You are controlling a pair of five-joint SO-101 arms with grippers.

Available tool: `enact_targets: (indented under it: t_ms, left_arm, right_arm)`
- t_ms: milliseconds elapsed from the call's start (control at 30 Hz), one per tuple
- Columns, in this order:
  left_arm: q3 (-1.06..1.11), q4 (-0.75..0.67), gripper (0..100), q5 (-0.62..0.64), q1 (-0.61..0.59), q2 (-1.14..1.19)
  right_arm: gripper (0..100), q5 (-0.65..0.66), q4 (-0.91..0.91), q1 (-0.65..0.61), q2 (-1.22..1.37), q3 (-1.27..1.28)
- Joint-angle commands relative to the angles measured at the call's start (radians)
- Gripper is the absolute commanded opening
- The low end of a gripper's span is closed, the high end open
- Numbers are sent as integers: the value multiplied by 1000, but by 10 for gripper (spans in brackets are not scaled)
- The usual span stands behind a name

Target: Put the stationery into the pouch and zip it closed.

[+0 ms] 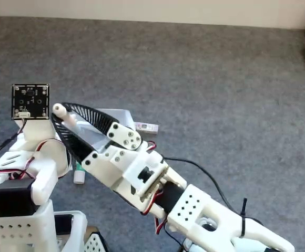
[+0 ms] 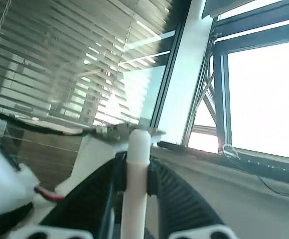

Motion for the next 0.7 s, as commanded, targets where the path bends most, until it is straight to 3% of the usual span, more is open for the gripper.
enact_targets:
  t_ms: [0,200,667]
  left_arm:
    - [-13,-11,8,-12,2,7]
    - [-12,-9,8,-9,-70,7]
    - [22,-17,7,-11,-93,5]
  right_arm:
    - [5,21,-27,-8,-13,35]
    - [5,20,-28,-4,-13,114]
    - [7,18,-28,-31,-13,252]
